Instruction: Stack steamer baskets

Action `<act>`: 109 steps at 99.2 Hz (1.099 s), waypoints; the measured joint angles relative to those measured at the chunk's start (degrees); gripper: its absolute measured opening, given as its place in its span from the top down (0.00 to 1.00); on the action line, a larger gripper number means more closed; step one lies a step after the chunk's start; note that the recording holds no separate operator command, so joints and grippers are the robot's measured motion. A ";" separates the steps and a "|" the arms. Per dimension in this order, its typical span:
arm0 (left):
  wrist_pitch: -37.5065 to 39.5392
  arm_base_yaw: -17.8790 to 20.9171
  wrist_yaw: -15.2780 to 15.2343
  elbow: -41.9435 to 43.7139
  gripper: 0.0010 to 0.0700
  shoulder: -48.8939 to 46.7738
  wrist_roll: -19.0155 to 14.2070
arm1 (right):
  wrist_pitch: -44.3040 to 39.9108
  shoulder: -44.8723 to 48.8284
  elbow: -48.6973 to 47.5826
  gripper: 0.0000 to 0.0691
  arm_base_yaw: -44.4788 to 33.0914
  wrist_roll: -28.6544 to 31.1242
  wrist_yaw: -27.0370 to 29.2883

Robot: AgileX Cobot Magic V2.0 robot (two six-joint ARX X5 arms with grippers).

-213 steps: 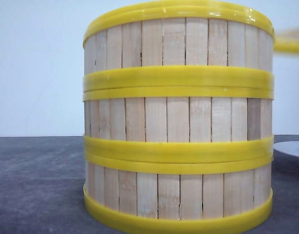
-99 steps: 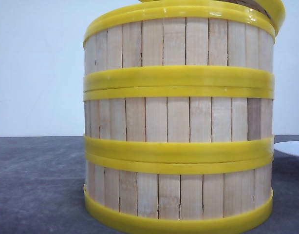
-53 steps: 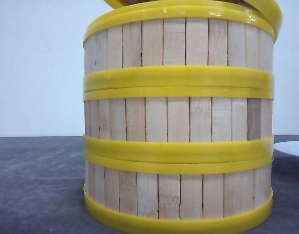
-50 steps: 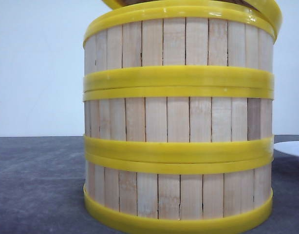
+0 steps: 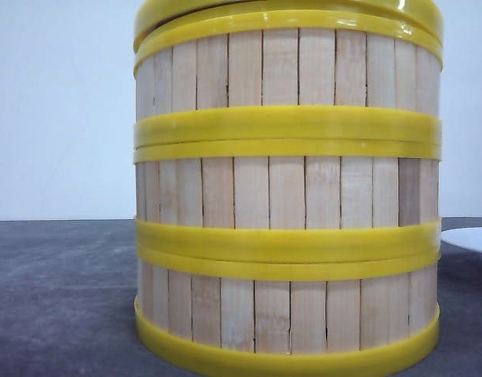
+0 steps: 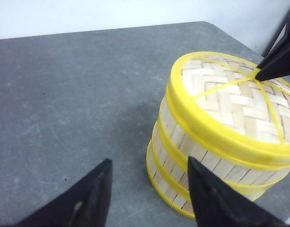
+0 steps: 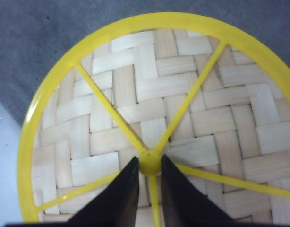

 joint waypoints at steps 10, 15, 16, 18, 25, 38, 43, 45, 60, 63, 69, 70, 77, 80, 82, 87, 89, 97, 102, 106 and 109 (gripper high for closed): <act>-0.09 0.00 -0.02 0.00 0.58 0.00 0.00 | 0.35 0.57 0.00 0.93 0.22 0.00 0.04; -0.11 0.00 -0.02 0.00 0.58 0.00 0.00 | 0.39 0.59 0.00 0.93 0.26 0.00 0.04; -0.09 0.00 -0.02 0.00 0.58 0.02 0.00 | 0.39 0.59 0.00 0.93 0.26 0.00 0.04; -0.09 0.00 -0.02 0.00 0.58 0.02 0.00 | 0.39 0.59 0.00 0.93 0.26 0.00 0.07; -0.09 0.00 -0.02 0.00 0.58 0.02 0.00 | 0.44 0.59 0.00 0.93 0.39 0.02 0.33; -0.09 0.00 0.00 0.00 0.58 0.00 0.00 | 0.55 0.59 0.00 0.85 0.48 0.02 0.39; -0.09 0.00 0.00 0.00 0.58 0.02 0.00 | 1.07 0.59 0.00 0.73 0.52 0.02 0.33; -0.09 0.00 -0.02 0.00 0.58 0.02 0.00 | 1.07 0.59 0.00 0.67 0.55 0.02 0.37; -0.11 0.00 0.00 0.00 0.58 0.02 0.00 | 2.01 -0.46 0.00 0.54 0.57 -0.42 4.15; -0.11 0.00 -0.02 0.00 0.58 0.02 0.00 | 2.64 -1.27 0.00 0.53 0.57 -0.42 5.49; -0.11 0.00 0.00 0.00 0.58 0.00 0.00 | 3.96 -3.58 0.00 0.53 0.57 -0.42 8.15; -0.11 0.00 0.00 0.00 0.58 0.00 0.00 | 4.17 -4.07 0.00 0.53 0.57 -0.44 8.59; -0.09 0.00 -0.02 0.00 0.58 0.00 0.00 | 5.22 -7.89 0.00 0.53 0.57 -0.39 12.17; -0.09 0.00 -0.02 0.00 0.58 0.00 0.00 | 5.53 -9.64 0.00 0.53 0.57 -0.37 13.81; -0.09 0.00 0.00 0.00 0.58 0.02 0.00 | 5.62 -10.86 0.00 0.53 0.57 -0.37 14.99; -0.09 0.00 0.00 0.00 0.58 0.02 0.00 | 5.57 -13.70 0.00 0.53 0.57 -0.35 17.79; -0.09 0.00 -0.02 0.00 0.58 0.02 0.00 | 5.53 -14.82 0.02 0.53 0.57 -0.31 18.86; -0.09 0.00 0.00 0.00 0.58 0.02 0.00 | 5.09 -19.06 0.02 0.53 0.57 0.17 22.60; -0.09 0.00 -0.02 0.00 0.58 0.00 0.00 | 4.24 -21.53 0.02 0.53 0.57 0.63 24.57; -0.09 0.00 -0.02 0.00 0.58 0.00 0.00 | 3.52 -23.37 -0.02 0.53 0.63 0.87 25.92; -0.09 0.00 -0.02 0.00 0.58 0.02 0.00 | 3.10 -24.72 -0.22 0.53 0.72 0.98 26.86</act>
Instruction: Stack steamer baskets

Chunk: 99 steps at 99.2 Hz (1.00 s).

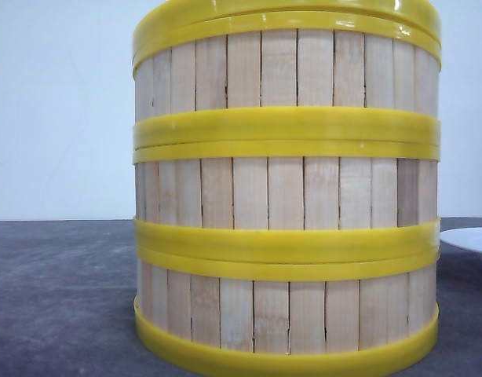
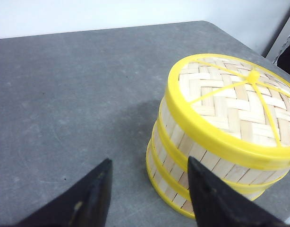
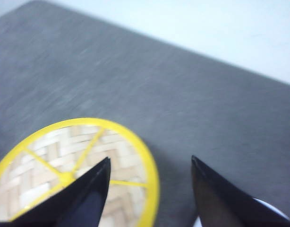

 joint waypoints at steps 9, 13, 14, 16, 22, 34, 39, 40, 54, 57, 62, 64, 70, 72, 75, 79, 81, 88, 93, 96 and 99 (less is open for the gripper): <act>0.00 0.00 0.02 0.00 0.58 -0.02 0.00 | -1.64 -4.37 -2.73 0.53 0.52 0.31 2.91; 0.00 0.00 0.00 0.00 0.58 -0.02 0.00 | -2.21 -6.27 -4.81 0.53 0.59 0.70 3.72; 0.00 0.00 0.00 0.00 0.58 -0.02 0.00 | -2.23 -6.78 -5.40 0.53 0.59 0.85 3.76; 0.02 0.00 0.00 0.00 0.58 -0.02 0.00 | -2.25 -7.74 -6.62 0.53 0.59 1.16 3.83; 0.24 0.00 0.02 0.00 0.58 -0.02 0.00 | -1.81 -10.40 -10.69 0.53 0.61 2.01 3.83; 1.07 0.00 0.00 0.00 0.59 -0.02 0.00 | -0.48 -14.49 -18.75 0.53 0.61 3.67 4.66; 1.44 0.00 0.00 0.00 0.68 -0.02 0.00 | -0.52 -15.50 -21.05 0.54 0.61 4.13 4.81; 1.51 0.00 0.00 0.00 0.71 -0.02 0.02 | -0.52 -15.65 -21.40 0.56 0.61 4.20 4.83; 2.56 0.00 0.00 0.00 0.96 0.00 -0.09 | 0.02 -16.52 -22.58 0.91 0.61 4.48 4.85; 2.71 0.00 0.00 0.00 0.97 0.00 -0.09 | 0.28 -16.59 -22.56 0.94 0.61 4.48 4.87; 2.84 0.00 0.00 0.00 0.97 0.00 -0.09 | 0.57 -16.68 -22.56 0.96 0.61 4.48 4.85; 2.86 0.00 0.00 0.00 0.97 0.00 -0.07 | 0.68 -16.68 -22.56 0.97 0.61 4.48 4.87; 2.86 0.00 0.00 0.00 0.97 0.00 -0.09 | 0.76 -16.68 -22.56 0.98 0.61 4.50 4.85; 2.86 0.00 0.00 0.00 0.97 0.00 -0.15 | 0.76 -16.65 -22.56 0.98 0.61 4.50 4.85; 2.86 0.00 0.00 0.00 0.97 0.00 -0.17 | 0.76 -16.65 -22.56 0.98 0.61 4.48 4.87; 2.86 0.00 0.00 0.00 0.97 0.00 -0.17 | 0.76 -16.65 -22.56 0.98 0.61 4.50 4.87; 2.89 0.00 0.00 0.00 0.97 0.00 -0.17 | 0.76 -16.65 -22.56 0.98 0.61 4.50 4.87; 2.95 0.00 0.00 0.00 0.97 -0.02 -0.17 | 0.76 -16.65 -22.56 0.98 0.61 4.48 4.87; 2.95 0.00 0.00 0.00 0.97 0.00 -0.17 | 0.76 -16.65 -22.56 0.98 0.61 4.50 4.87; 2.95 0.00 0.00 0.00 0.97 0.00 -0.17 | 0.76 -16.65 -22.56 0.98 0.61 4.50 4.87; 2.95 0.00 0.00 0.00 0.97 0.00 -0.17 | 0.76 -16.65 -22.56 0.98 0.61 4.50 4.87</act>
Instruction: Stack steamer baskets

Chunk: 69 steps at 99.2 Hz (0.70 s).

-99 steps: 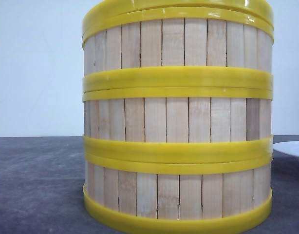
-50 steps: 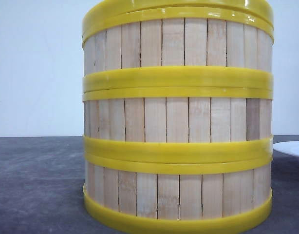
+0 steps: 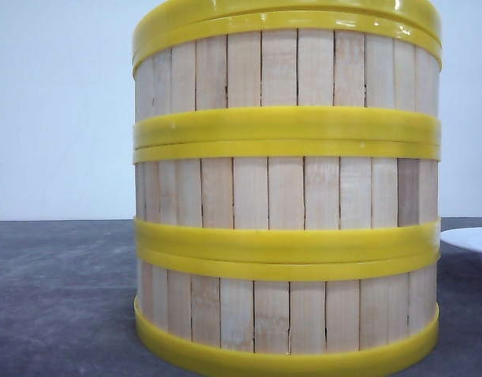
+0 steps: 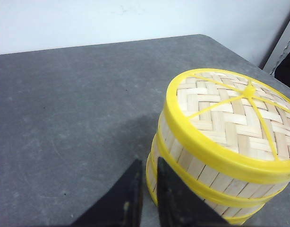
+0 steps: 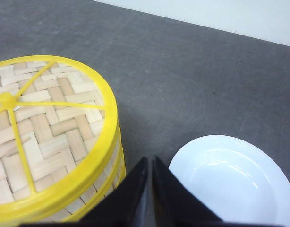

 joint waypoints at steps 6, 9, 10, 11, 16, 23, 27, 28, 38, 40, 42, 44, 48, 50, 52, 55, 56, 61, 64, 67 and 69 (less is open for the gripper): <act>0.02 0.00 0.00 0.00 0.97 0.00 0.00 | 0.00 0.00 0.00 0.98 0.00 0.00 0.00; 0.00 0.00 0.00 0.00 0.97 0.00 0.00 | 0.00 0.00 0.00 0.98 0.00 -0.02 0.00; 0.00 0.00 0.00 0.00 0.97 0.00 0.00 | 0.00 0.00 0.00 0.98 0.00 0.00 0.00; 0.00 0.00 0.00 0.00 0.97 -0.02 0.00 | 0.00 0.00 0.00 0.98 0.00 -0.02 0.00; 0.00 0.00 0.00 0.00 0.97 0.00 0.00 | 0.00 0.00 0.00 0.98 0.00 0.00 0.00; 0.00 0.00 0.00 0.00 0.97 0.00 0.00 | 0.00 0.00 0.00 0.98 0.00 0.00 0.00; 0.00 0.00 0.00 0.00 0.97 0.00 0.00 | 0.00 0.00 0.00 0.98 0.00 0.00 0.00; 0.02 0.00 0.00 0.00 0.97 0.00 0.00 | 0.00 0.00 0.00 0.98 0.00 0.00 0.00; 0.00 0.00 0.00 0.00 0.97 0.00 0.00 | 0.00 0.00 0.00 0.98 0.00 0.00 0.00; 0.00 0.00 0.00 0.00 0.97 -0.02 0.00 | 0.00 0.00 0.00 0.98 0.00 0.00 0.00; 0.00 0.00 0.00 0.00 0.97 -0.02 0.00 | 0.00 0.00 0.00 0.98 0.00 -0.02 0.00; 0.00 0.00 0.00 0.00 0.97 0.00 0.00 | 0.00 0.00 0.00 0.98 0.00 -0.02 0.00; 0.02 0.00 0.00 0.00 0.97 0.00 0.15 | 0.00 0.00 0.00 0.98 0.00 0.00 0.00; 0.04 0.00 0.00 0.00 0.97 0.00 0.35 | 0.00 0.00 0.00 0.98 0.00 -0.02 0.00; 0.09 0.00 -0.02 0.00 0.97 0.00 0.68 | 0.00 0.00 0.00 0.98 0.00 0.00 0.00; 0.17 0.00 -0.07 0.00 0.97 0.00 1.44 | 0.00 0.00 0.00 0.98 0.00 0.00 -0.02; 0.26 0.00 -0.13 0.00 0.97 0.00 1.79 | 0.00 0.00 0.00 0.98 0.00 -0.02 0.00; 0.44 0.13 -0.96 0.00 0.97 0.00 3.32 | 0.00 0.00 0.00 0.98 0.00 0.00 0.00; 0.52 0.44 -1.29 0.00 0.97 0.00 4.44 | 0.00 0.00 0.00 0.98 0.00 0.00 0.00; 0.90 0.87 -1.88 -0.11 0.97 -0.02 5.46 | 0.00 0.00 0.00 0.98 0.00 0.00 0.00; 1.62 1.27 -2.36 -0.39 0.97 -0.04 6.14 | 0.00 0.00 0.00 0.98 0.00 0.00 0.00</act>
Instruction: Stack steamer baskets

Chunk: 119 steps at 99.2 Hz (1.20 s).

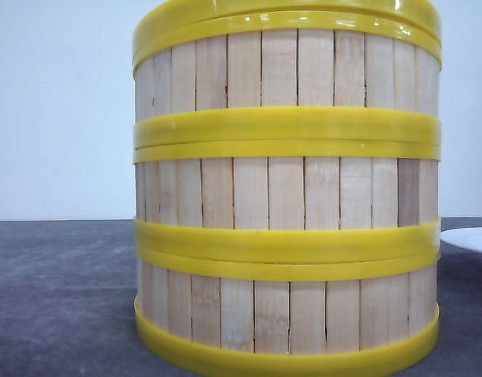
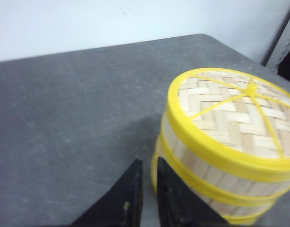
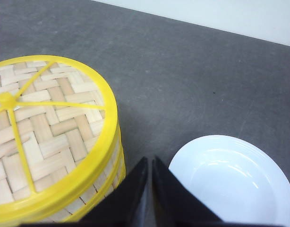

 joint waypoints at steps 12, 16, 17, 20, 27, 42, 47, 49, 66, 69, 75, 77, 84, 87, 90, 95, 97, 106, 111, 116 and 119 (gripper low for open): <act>6.38 3.74 -5.38 -4.46 0.97 -1.25 1.31 | 0.00 0.00 0.00 0.98 0.00 -0.02 0.00; 8.48 5.29 -7.58 -6.69 0.97 -1.95 1.25 | -0.02 0.00 0.00 0.98 0.00 0.00 0.00; 8.92 5.64 -7.98 -7.23 0.97 -2.12 1.22 | 0.00 0.00 0.00 0.98 0.00 0.00 0.00; 10.40 6.75 -9.27 -8.98 0.97 -2.71 1.05 | 0.00 0.00 0.00 0.98 0.00 0.00 0.00; 13.90 9.03 -11.04 -13.14 0.97 -4.33 0.46 | 0.00 0.00 0.00 0.98 0.00 0.00 0.00; 20.52 13.29 -14.29 -23.08 0.97 -9.22 -0.22 | 0.00 0.00 0.00 0.98 0.00 -0.02 0.00; 22.67 14.43 -14.99 -26.53 0.97 -10.80 -0.37 | 0.00 0.00 0.00 0.98 0.00 -0.02 0.00; 23.26 14.84 -15.06 -27.80 0.97 -11.37 -0.44 | 0.00 0.00 0.00 0.98 0.00 0.00 0.00; 26.91 16.57 -15.08 -37.13 0.97 -16.06 -1.05 | 0.00 0.00 0.00 0.98 0.00 0.00 0.00; 27.43 16.68 -15.08 -38.40 0.97 -16.74 -1.27 | 0.00 0.00 0.00 0.98 0.00 -0.02 0.00; 28.52 16.79 -15.10 -40.70 0.97 -18.03 -1.40 | 0.00 0.00 0.00 0.98 0.00 0.00 0.00; 28.70 16.79 -15.10 -41.35 0.97 -18.38 -1.46 | 0.00 0.00 0.00 0.98 0.00 0.00 0.00; 29.03 16.90 -15.08 -43.36 0.97 -19.43 -1.51 | 0.00 0.00 0.00 0.98 0.00 0.00 0.00; 29.24 16.92 -15.08 -44.13 0.97 -19.78 -1.51 | 0.00 0.00 0.00 0.98 0.00 0.00 0.00; 29.46 16.98 -15.08 -44.83 0.97 -20.09 -1.51 | 0.00 0.00 0.00 0.98 0.00 -0.02 0.00; 29.83 16.98 -15.08 -45.72 0.97 -20.50 -1.51 | 0.00 0.00 0.00 0.98 0.00 -0.02 0.00; 29.83 16.98 -15.08 -45.97 0.97 -20.68 -1.53 | 0.00 0.00 0.00 0.98 0.00 0.00 0.00; 30.29 16.98 -15.08 -47.01 0.97 -21.68 -1.53 | 0.00 0.00 0.00 0.98 0.00 0.00 0.00; 30.47 16.98 -15.08 -47.80 0.97 -22.95 -1.53 | 0.00 0.00 0.00 0.98 0.00 -0.02 0.00; 30.97 16.98 -14.99 -48.43 0.97 -24.39 -1.51 | -0.02 0.00 0.00 0.98 0.00 0.00 0.00; 31.41 16.98 -15.04 -48.50 0.97 -24.55 -1.55 | 0.02 0.00 0.00 0.98 0.00 0.00 0.00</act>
